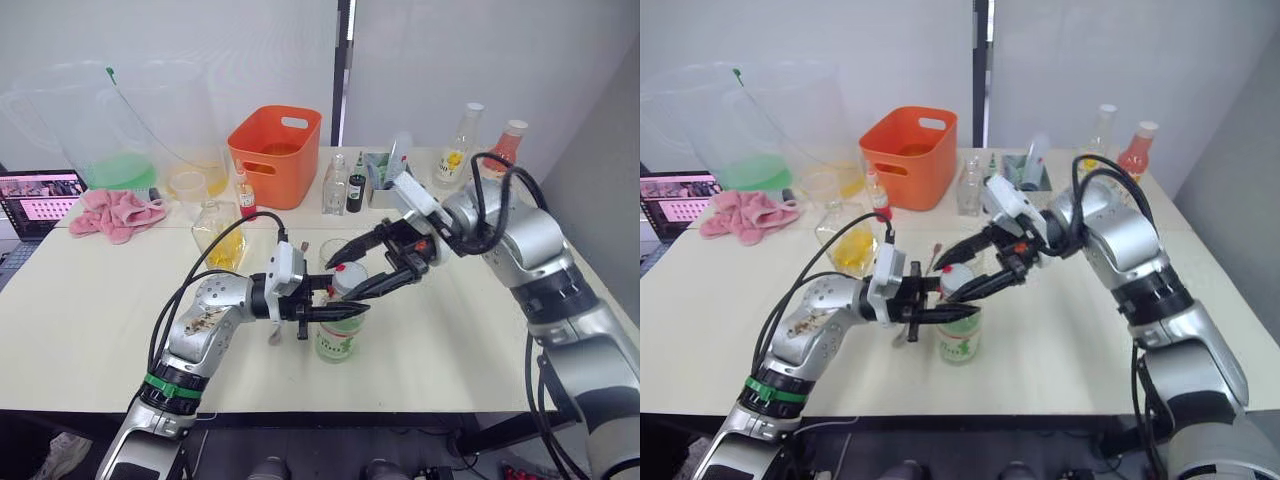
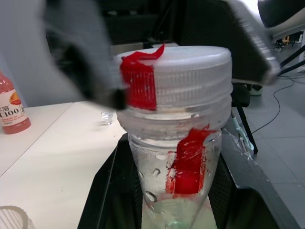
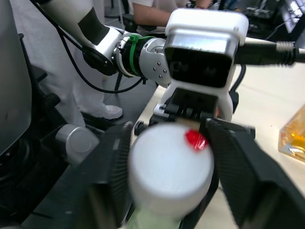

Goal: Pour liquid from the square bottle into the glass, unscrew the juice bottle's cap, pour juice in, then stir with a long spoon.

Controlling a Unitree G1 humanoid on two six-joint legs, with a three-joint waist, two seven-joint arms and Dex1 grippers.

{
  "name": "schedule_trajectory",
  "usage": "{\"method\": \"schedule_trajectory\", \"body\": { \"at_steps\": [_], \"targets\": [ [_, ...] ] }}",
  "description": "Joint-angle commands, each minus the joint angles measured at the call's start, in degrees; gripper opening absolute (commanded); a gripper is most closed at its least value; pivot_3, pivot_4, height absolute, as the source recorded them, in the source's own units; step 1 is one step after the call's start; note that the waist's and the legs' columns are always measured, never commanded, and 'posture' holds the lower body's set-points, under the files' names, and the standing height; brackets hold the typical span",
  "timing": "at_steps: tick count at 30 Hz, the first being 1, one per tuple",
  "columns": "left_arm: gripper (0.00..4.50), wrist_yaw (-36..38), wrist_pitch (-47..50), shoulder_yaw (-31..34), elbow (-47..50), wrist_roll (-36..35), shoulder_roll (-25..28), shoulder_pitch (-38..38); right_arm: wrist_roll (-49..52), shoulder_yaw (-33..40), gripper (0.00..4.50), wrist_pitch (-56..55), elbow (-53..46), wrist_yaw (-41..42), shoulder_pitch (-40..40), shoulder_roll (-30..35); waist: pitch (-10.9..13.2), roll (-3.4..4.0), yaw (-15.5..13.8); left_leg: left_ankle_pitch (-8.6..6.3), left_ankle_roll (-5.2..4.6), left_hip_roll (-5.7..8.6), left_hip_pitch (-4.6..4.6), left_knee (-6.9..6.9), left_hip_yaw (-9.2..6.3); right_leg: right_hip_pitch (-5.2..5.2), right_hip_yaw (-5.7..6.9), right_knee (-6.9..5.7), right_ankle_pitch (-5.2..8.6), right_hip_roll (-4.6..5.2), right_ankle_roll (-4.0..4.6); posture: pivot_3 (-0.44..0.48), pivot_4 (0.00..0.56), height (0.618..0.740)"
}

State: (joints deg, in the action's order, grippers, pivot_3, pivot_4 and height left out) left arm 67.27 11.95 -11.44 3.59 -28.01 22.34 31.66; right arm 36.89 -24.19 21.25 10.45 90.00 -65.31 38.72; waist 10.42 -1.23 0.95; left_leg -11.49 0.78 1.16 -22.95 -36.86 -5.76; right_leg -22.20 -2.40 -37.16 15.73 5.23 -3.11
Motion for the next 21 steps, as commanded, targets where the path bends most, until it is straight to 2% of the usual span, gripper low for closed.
{"method": "schedule_trajectory", "body": {
  "at_steps": [1,2,3,7,11,14,17,21],
  "targets": [
    [1.2,-1.88,1.4,-1.74,-0.82,3.87,1.02,-1.71,3.07,3.8,4.06,1.34,-0.31,2.5,-3.4,1.37,0.0,0.0,-0.27,0.0,0.0,0.02,-0.02,0.0,0.0,0.0,0.0,0.01,0.0,0.02,0.0,0.0,0.15,0.74],
    [1.2,-1.92,1.36,-1.73,-0.84,3.85,1.09,-1.9,3.34,5.56,4.43,3.6,-0.71,2.24,-3.32,1.63,0.0,-0.01,-0.33,0.0,0.0,0.03,-0.05,-0.01,-0.01,-0.01,0.0,0.04,0.0,0.04,0.0,0.0,0.15,0.74],
    [1.2,-1.94,1.21,-1.88,-0.92,4.13,1.25,-2.09,4.01,7.09,4.5,6.35,-1.5,1.44,-2.99,2.28,0.0,-0.02,-0.37,-0.01,0.01,0.03,-0.05,0.0,-0.01,0.0,0.01,0.05,0.0,0.04,0.0,0.0,0.15,0.74],
    [1.2,-1.89,0.66,-2.52,-1.65,4.77,1.39,-1.75,9.68,15.0,4.5,18.64,-10.62,-6.63,2.76,6.55,0.0,-0.02,-0.74,-0.01,0.01,0.04,-0.12,-0.01,-0.04,-0.03,0.03,0.06,0.0,0.04,0.0,0.0,0.15,0.74],
    [1.2,-1.58,0.9,-2.34,-1.86,3.6,1.19,-1.22,15.46,23.45,4.5,26.32,-23.26,-17.86,12.36,8.4,-0.01,-0.02,-0.69,-0.01,0.0,0.03,-0.13,0.0,0.0,-0.06,0.0,0.05,0.0,0.04,0.0,0.0,0.15,0.74],
    [1.2,-1.37,1.46,-1.91,-2.61,2.58,0.75,-0.84,15.56,29.15,4.5,28.88,-33.85,-32.44,22.57,6.47,-0.04,-0.01,-0.61,-0.01,0.0,0.01,-0.1,0.0,0.02,-0.01,-0.01,0.03,0.0,0.02,0.0,0.0,0.15,0.74],
    [1.2,-1.0,1.92,-1.85,-3.12,1.94,0.21,-0.52,17.89,32.46,4.5,32.59,-42.54,-45.87,28.47,2.86,-0.06,-0.03,-0.64,-0.01,0.0,0.03,-0.13,-0.02,0.02,0.0,-0.01,0.03,0.0,0.04,-0.01,0.0,0.15,0.74],
    [1.2,0.67,1.56,-2.64,-4.92,1.94,-0.64,0.17,19.45,32.26,4.5,36.64,-50.74,-55.9,33.2,1.92,-0.06,-0.02,-0.73,0.0,0.0,0.05,-0.15,-0.03,0.01,-0.03,0.0,0.02,0.0,0.04,-0.01,0.0,0.15,0.74]
  ]
}}
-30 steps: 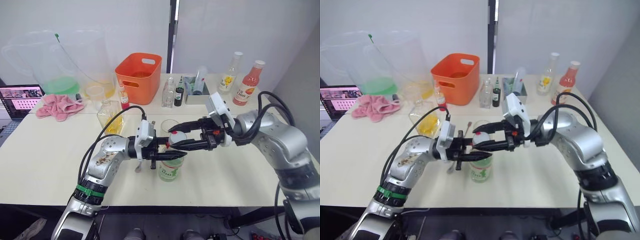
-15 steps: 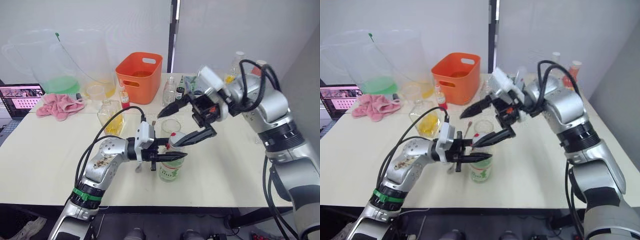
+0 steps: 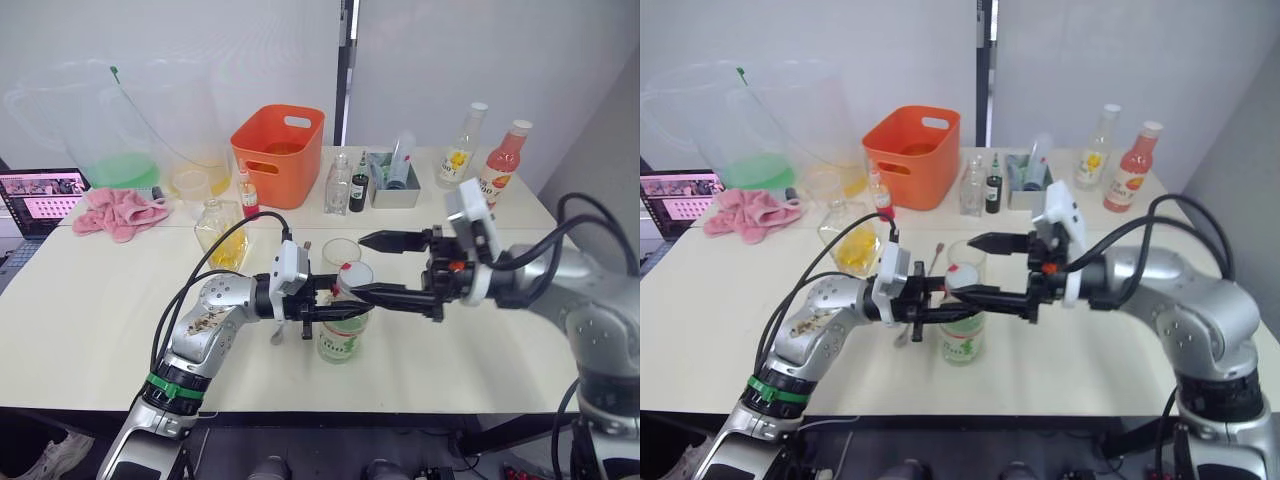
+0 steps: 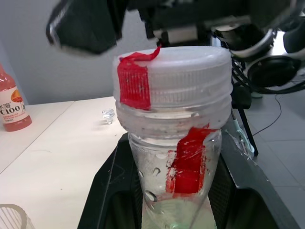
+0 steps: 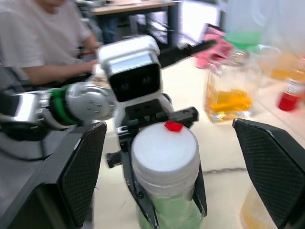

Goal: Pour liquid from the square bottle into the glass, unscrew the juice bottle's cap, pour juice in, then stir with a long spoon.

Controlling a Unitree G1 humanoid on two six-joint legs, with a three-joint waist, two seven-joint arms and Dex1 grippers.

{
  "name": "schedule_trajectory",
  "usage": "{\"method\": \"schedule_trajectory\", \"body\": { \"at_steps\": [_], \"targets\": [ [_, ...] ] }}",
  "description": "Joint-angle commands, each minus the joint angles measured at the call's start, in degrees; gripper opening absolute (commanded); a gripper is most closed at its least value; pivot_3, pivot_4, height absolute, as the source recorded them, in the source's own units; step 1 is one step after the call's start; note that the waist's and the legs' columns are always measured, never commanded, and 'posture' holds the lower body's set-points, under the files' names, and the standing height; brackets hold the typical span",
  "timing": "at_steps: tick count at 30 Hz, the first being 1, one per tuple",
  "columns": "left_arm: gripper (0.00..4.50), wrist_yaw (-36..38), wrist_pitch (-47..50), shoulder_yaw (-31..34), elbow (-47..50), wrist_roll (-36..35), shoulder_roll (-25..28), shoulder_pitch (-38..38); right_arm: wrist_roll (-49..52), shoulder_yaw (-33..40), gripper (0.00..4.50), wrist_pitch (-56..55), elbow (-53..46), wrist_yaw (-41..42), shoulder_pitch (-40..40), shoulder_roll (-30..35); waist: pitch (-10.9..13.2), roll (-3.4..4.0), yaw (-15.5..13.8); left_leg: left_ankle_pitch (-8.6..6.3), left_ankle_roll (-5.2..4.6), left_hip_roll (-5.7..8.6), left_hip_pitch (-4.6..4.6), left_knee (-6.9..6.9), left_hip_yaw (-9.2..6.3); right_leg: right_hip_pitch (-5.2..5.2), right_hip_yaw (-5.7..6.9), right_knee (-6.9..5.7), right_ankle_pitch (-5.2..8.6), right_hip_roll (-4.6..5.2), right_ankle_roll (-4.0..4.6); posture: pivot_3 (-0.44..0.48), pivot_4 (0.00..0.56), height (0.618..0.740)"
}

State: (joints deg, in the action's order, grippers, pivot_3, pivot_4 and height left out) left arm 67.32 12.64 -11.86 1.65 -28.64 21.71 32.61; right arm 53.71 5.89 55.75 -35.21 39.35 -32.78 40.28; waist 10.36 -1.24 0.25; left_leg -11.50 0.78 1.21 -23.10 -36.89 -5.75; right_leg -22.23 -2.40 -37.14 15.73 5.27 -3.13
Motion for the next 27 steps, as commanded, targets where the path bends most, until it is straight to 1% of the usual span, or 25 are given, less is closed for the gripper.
{"method": "schedule_trajectory", "body": {
  "at_steps": [1,4,9,11,15,17,18,20,21,25,27],
  "targets": [
    [1.2,0.95,0.79,-2.33,-3.36,2.62,-0.21,-0.59,3.72,2.13,4.5,2.84,-6.11,-6.47,1.04,0.46,0.0,0.0,-0.1,0.0,0.0,0.0,0.0,0.0,0.0,0.01,0.0,0.01,0.0,0.0,0.0,0.0,0.15,0.74],
    [1.2,2.08,-0.09,-2.38,-5.39,3.09,-0.94,0.64,5.77,2.91,4.5,4.1,-7.07,-11.6,1.47,-0.03,0.0,0.0,-0.25,0.0,0.0,0.02,0.0,-0.01,0.01,0.05,0.01,0.05,0.0,0.01,-0.01,0.0,0.15,0.74],
    [1.2,3.29,-1.15,-2.19,-7.82,3.57,-1.67,2.14,7.38,2.37,4.5,4.07,-7.29,-16.69,1.55,-0.87,0.0,0.0,-0.38,0.0,-0.01,0.03,0.0,-0.01,0.02,0.06,0.01,0.06,0.01,0.01,-0.01,0.0,0.15,0.74],
    [1.2,3.41,-1.88,-2.19,-8.17,3.95,-1.83,2.32,6.45,1.63,3.98,3.41,-7.26,-18.36,1.56,-1.52,0.0,0.0,-0.4,0.0,-0.01,0.03,0.0,-0.01,0.02,0.06,0.01,0.06,0.01,0.01,-0.01,0.0,0.15,0.74],
    [1.2,2.96,-1.93,-1.66,-7.86,3.75,-1.8,2.44,7.63,0.98,2.71,3.48,-6.96,-19.41,1.84,-2.37,0.0,-0.01,-0.44,0.0,-0.01,0.03,0.0,-0.01,0.02,0.06,0.01,0.06,0.0,0.02,-0.01,0.0,0.15,0.74],
    [1.2,2.85,-2.04,-1.48,-7.67,3.78,-1.61,2.15,7.76,0.61,2.0,3.56,-6.79,-19.17,1.86,-2.21,0.0,-0.01,-0.45,0.0,-0.01,0.03,0.0,-0.01,0.02,0.06,0.01,0.06,0.0,0.01,-0.01,0.0,0.15,0.74],
    [1.2,2.7,-2.06,-1.39,-7.56,3.83,-1.53,2.05,7.73,0.36,1.7,3.51,-6.65,-18.63,1.78,-1.93,0.0,-0.01,-0.44,0.0,-0.01,0.03,0.01,-0.01,0.01,0.07,0.01,0.06,0.0,0.01,-0.01,0.0,0.15,0.74],
    [1.2,2.39,-2.09,-1.19,-7.25,3.97,-1.34,1.88,7.03,-0.49,1.68,2.91,-6.13,-16.71,1.46,-1.19,0.0,-0.01,-0.43,0.01,-0.01,0.02,0.02,-0.01,0.02,0.07,0.0,0.06,0.0,0.01,-0.01,0.0,0.15,0.74],
    [1.2,2.06,-1.97,-0.98,-6.83,3.98,-1.16,1.69,5.87,-1.66,1.68,1.97,-5.35,-14.34,1.14,-0.64,0.0,0.0,-0.42,0.0,-0.01,0.02,0.02,-0.01,0.02,0.07,0.01,0.06,0.0,0.01,-0.01,0.0,0.15,0.74],
    [1.2,0.8,-1.16,-0.53,-4.65,3.94,-0.4,0.57,0.98,-7.05,1.68,-3.59,-0.8,-2.5,-1.02,0.96,-0.01,0.0,-0.05,0.0,-0.01,0.01,0.07,-0.01,0.04,0.1,0.0,0.06,0.01,-0.01,-0.02,0.0,0.15,0.74],
    [1.2,0.17,-0.49,-0.39,-2.95,3.75,0.1,-0.39,-3.5,-11.22,1.68,-8.58,3.72,7.15,-3.81,2.03,0.0,0.0,0.43,0.0,-0.01,-0.02,0.11,0.0,0.04,0.12,0.0,0.05,0.01,-0.03,-0.01,0.0,0.15,0.74]
  ]
}}
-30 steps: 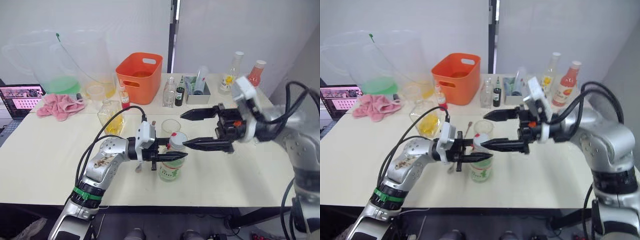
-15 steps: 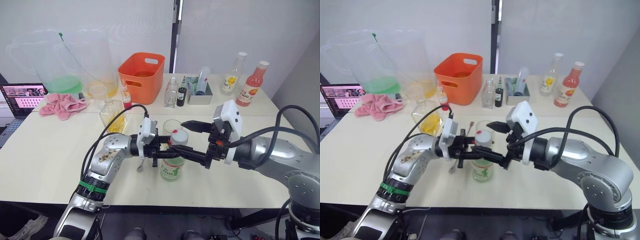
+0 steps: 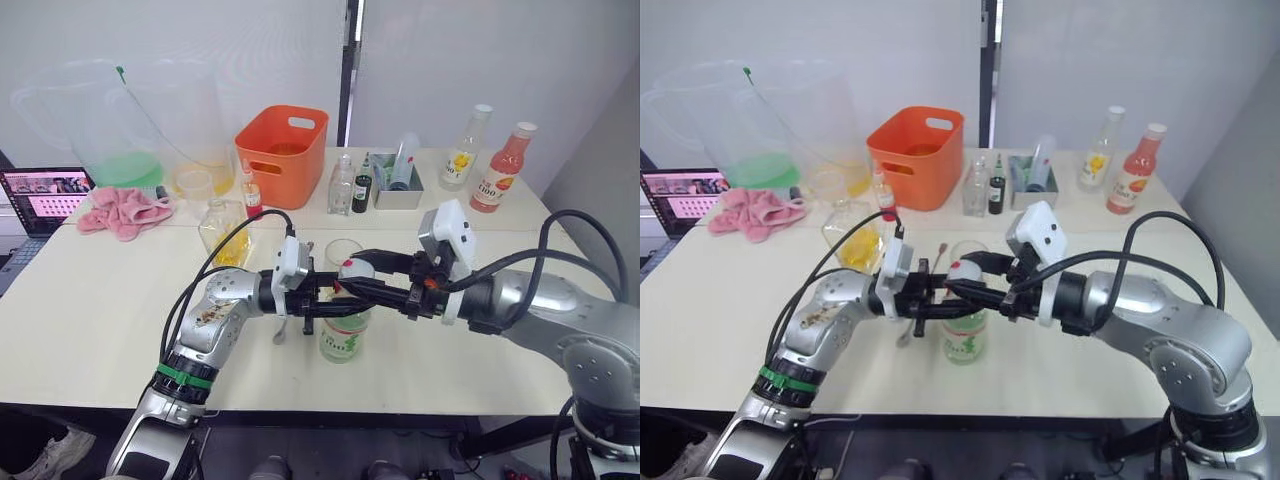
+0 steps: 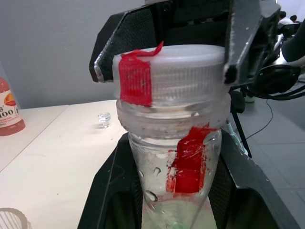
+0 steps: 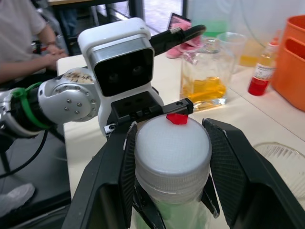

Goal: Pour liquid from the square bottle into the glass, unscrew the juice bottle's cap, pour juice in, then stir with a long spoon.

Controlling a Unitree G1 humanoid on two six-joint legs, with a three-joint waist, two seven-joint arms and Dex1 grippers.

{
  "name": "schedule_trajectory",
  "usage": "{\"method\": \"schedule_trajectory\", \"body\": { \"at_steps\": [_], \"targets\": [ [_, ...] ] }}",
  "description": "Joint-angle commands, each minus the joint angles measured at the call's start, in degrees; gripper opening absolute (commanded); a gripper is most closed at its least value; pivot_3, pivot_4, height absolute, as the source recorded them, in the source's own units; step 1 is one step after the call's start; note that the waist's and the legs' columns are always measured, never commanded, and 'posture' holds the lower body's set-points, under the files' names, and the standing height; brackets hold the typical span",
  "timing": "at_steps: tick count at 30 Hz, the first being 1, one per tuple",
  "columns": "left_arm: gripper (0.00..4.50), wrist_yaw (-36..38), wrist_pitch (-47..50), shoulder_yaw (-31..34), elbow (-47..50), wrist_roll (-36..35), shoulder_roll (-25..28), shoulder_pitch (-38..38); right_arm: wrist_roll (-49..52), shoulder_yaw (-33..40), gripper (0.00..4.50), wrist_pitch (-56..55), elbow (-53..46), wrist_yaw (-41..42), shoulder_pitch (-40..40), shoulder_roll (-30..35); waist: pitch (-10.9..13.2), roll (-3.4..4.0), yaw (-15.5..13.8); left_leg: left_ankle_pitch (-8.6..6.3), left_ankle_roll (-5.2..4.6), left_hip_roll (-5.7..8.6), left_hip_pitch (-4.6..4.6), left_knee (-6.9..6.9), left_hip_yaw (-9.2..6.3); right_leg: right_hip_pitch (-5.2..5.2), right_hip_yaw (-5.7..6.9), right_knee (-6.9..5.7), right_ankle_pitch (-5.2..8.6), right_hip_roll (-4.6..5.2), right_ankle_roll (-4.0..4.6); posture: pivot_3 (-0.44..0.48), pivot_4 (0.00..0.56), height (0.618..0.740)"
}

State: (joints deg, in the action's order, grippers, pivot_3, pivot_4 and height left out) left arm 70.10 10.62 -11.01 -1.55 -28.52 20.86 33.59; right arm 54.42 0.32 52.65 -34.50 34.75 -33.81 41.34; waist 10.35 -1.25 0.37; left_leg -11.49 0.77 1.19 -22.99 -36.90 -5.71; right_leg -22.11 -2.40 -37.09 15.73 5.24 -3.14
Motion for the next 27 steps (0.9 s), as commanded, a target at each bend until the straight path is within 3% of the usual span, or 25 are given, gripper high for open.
{"method": "schedule_trajectory", "body": {
  "at_steps": [1,6,10,14,19,27],
  "targets": [
    [1.2,-2.88,1.94,-1.17,1.31,3.52,1.24,-1.93,-6.81,-7.85,1.68,-8.61,6.52,17.54,-4.86,1.28,0.0,0.0,0.35,0.0,0.0,0.0,0.02,0.0,0.02,0.0,-0.01,0.0,0.0,0.0,0.0,0.0,0.15,0.74],
    [1.2,-4.21,3.35,-1.27,4.81,3.45,2.18,-3.49,-16.73,-15.32,1.68,-22.53,26.02,42.15,-15.87,-0.43,0.0,0.0,0.82,0.0,0.0,-0.09,0.1,0.02,0.04,0.03,0.0,-0.01,0.0,-0.09,-0.01,0.0,0.15,0.74],
    [1.2,-6.13,4.48,-0.75,7.42,2.79,2.21,-4.6,-21.17,-19.47,1.68,-29.97,40.25,55.92,-24.82,-3.27,0.01,0.02,1.14,0.0,0.0,-0.1,0.1,0.03,0.03,0.0,-0.01,-0.03,-0.01,-0.09,0.01,0.0,0.15,0.74],
    [1.2,-7.63,5.25,-1.1,9.03,2.8,2.02,-5.22,-17.99,-29.4,1.68,-38.68,46.35,57.75,-30.95,-0.54,0.01,0.01,1.08,0.0,0.01,-0.09,0.08,0.05,0.0,-0.06,0.0,-0.04,-0.02,-0.04,0.03,0.0,0.15,0.74],
    [1.2,-8.35,5.77,-1.46,9.81,2.86,2.19,-5.23,-14.27,-36.47,1.68,-45.38,52.72,57.75,-36.76,-0.07,0.0,0.01,1.26,0.0,0.01,-0.1,0.13,0.05,-0.01,-0.03,-0.01,-0.04,-0.04,-0.05,0.07,0.0,0.15,0.74],
    [1.2,-8.28,6.22,-1.4,9.62,2.76,2.64,-4.87,-8.57,-39.98,1.63,-47.13,55.5,57.75,-39.58,1.14,0.0,0.01,1.22,0.0,0.02,-0.08,0.14,0.05,-0.02,-0.03,-0.01,-0.06,-0.05,-0.03,0.09,0.0,0.15,0.74]
  ]
}}
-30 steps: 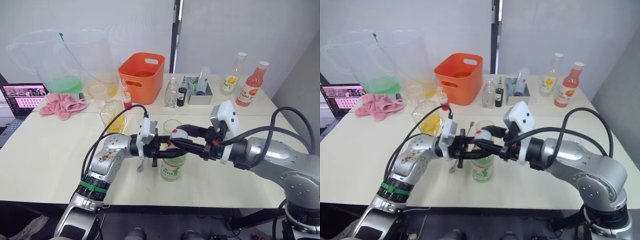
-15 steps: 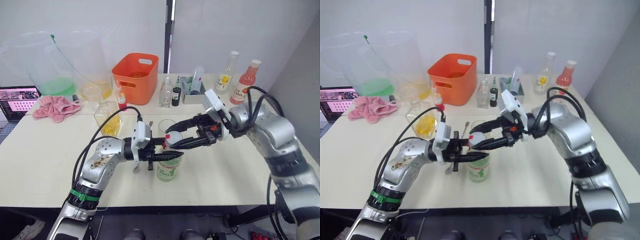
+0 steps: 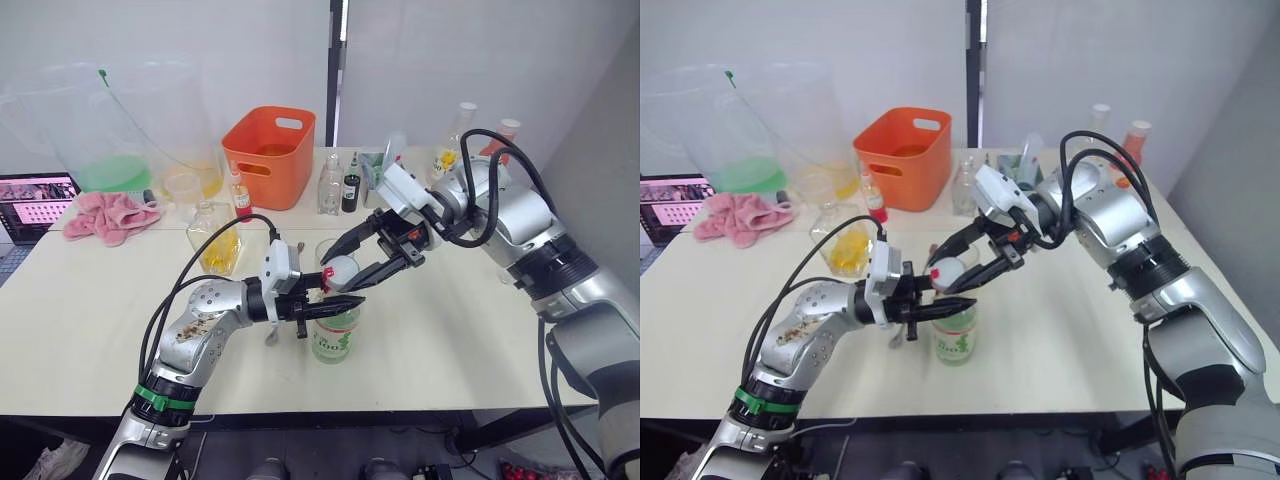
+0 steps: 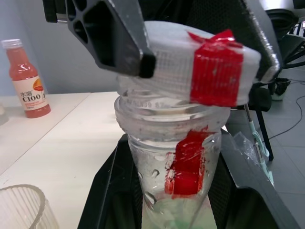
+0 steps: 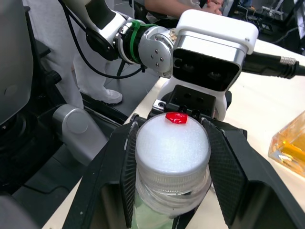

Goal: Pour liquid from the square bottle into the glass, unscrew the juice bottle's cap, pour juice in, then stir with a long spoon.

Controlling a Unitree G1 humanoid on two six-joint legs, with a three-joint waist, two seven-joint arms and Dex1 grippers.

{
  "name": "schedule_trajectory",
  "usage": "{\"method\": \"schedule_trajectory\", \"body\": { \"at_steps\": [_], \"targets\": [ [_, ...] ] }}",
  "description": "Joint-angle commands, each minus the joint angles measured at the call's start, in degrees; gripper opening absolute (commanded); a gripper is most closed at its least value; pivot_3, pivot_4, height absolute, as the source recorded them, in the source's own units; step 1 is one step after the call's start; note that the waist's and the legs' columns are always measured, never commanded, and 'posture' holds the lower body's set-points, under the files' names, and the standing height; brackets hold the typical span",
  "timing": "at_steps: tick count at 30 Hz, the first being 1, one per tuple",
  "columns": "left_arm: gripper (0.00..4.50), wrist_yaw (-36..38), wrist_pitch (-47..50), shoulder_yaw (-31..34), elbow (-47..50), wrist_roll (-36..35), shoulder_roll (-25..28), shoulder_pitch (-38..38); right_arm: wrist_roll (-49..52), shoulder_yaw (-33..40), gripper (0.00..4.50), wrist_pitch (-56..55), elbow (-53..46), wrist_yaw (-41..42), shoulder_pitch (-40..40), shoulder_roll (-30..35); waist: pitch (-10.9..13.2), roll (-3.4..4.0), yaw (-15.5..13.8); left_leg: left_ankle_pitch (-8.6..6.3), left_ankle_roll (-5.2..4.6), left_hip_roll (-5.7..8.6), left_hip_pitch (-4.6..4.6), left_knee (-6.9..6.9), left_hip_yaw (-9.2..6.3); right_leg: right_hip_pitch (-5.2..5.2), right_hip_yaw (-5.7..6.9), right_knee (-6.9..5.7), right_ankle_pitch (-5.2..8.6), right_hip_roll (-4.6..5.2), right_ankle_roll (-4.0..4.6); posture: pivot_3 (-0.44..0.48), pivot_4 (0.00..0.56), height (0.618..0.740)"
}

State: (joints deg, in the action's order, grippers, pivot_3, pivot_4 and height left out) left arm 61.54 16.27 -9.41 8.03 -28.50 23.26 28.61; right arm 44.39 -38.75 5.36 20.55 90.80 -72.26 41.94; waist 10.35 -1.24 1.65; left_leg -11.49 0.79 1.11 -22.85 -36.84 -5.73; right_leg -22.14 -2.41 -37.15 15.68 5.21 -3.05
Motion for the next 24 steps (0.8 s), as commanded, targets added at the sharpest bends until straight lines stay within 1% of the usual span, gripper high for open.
{"method": "schedule_trajectory", "body": {
  "at_steps": [1,6,10,13,15,17,20,24],
  "targets": [
    [1.2,0.36,0.58,-3.09,-0.08,2.75,0.16,0.21,3.11,-0.68,1.63,1.37,-0.1,1.7,-1.37,1.08,0.0,0.0,-0.13,0.0,0.0,0.0,0.0,0.0,0.0,-0.01,0.0,0.0,0.0,0.0,0.0,0.0,0.15,0.74],
    [1.2,0.85,0.37,-3.59,-0.67,2.82,-0.02,0.57,10.84,0.95,1.63,8.21,-2.83,1.7,-2.86,4.14,0.01,0.02,-0.49,0.0,0.0,0.0,-0.09,0.0,0.0,-0.09,-0.01,0.0,-0.01,0.01,0.01,0.0,0.15,0.74],
    [1.2,1.04,0.08,-3.76,-1.15,2.78,0.01,0.74,13.48,2.27,1.6,10.99,-3.91,1.7,-3.45,6.14,0.02,0.03,-0.87,-0.01,0.0,0.02,-0.21,0.0,-0.02,-0.16,0.01,0.05,0.0,0.03,0.01,0.0,0.15,0.74],
    [1.2,1.16,-0.45,-3.81,-1.72,2.75,-0.24,0.84,14.37,8.45,1.6,16.72,0.77,1.7,-4.78,5.68,0.02,0.03,-0.92,-0.01,0.0,0.04,-0.25,0.0,-0.01,-0.18,0.01,0.06,0.0,0.04,0.0,0.0,0.15,0.74],
    [1.2,1.18,-0.7,-3.77,-1.93,2.66,-0.26,0.72,12.62,12.96,1.6,18.62,5.08,1.7,-5.6,5.12,0.02,0.03,-0.99,-0.01,0.0,0.04,-0.27,0.0,-0.02,-0.2,0.02,0.06,0.0,0.04,0.0,0.0,0.15,0.74],
    [1.2,1.25,-0.87,-3.73,-1.99,2.58,-0.28,0.48,9.98,18.48,1.6,19.34,10.07,-0.71,-5.75,4.6,0.02,0.03,-1.09,-0.01,0.0,0.06,-0.28,0.0,-0.02,-0.19,0.02,0.07,0.0,0.04,0.0,0.0,0.15,0.74],
    [1.2,1.26,-1.0,-3.65,-1.99,2.53,-0.34,0.33,4.96,25.17,1.6,18.88,15.0,-9.08,-4.2,4.25,0.02,0.03,-1.13,-0.01,0.0,0.07,-0.29,0.0,-0.01,-0.18,0.03,0.08,0.0,0.05,0.0,0.0,0.15,0.74],
    [1.2,0.05,-2.57,-1.97,-1.72,1.46,-1.91,0.19,-2.36,31.88,1.6,17.65,16.92,-19.36,1.9,5.58,0.02,0.03,-1.24,-0.01,0.0,0.07,-0.3,0.01,0.03,-0.19,0.01,0.07,0.0,0.05,0.0,0.0,0.15,0.74]
  ]
}}
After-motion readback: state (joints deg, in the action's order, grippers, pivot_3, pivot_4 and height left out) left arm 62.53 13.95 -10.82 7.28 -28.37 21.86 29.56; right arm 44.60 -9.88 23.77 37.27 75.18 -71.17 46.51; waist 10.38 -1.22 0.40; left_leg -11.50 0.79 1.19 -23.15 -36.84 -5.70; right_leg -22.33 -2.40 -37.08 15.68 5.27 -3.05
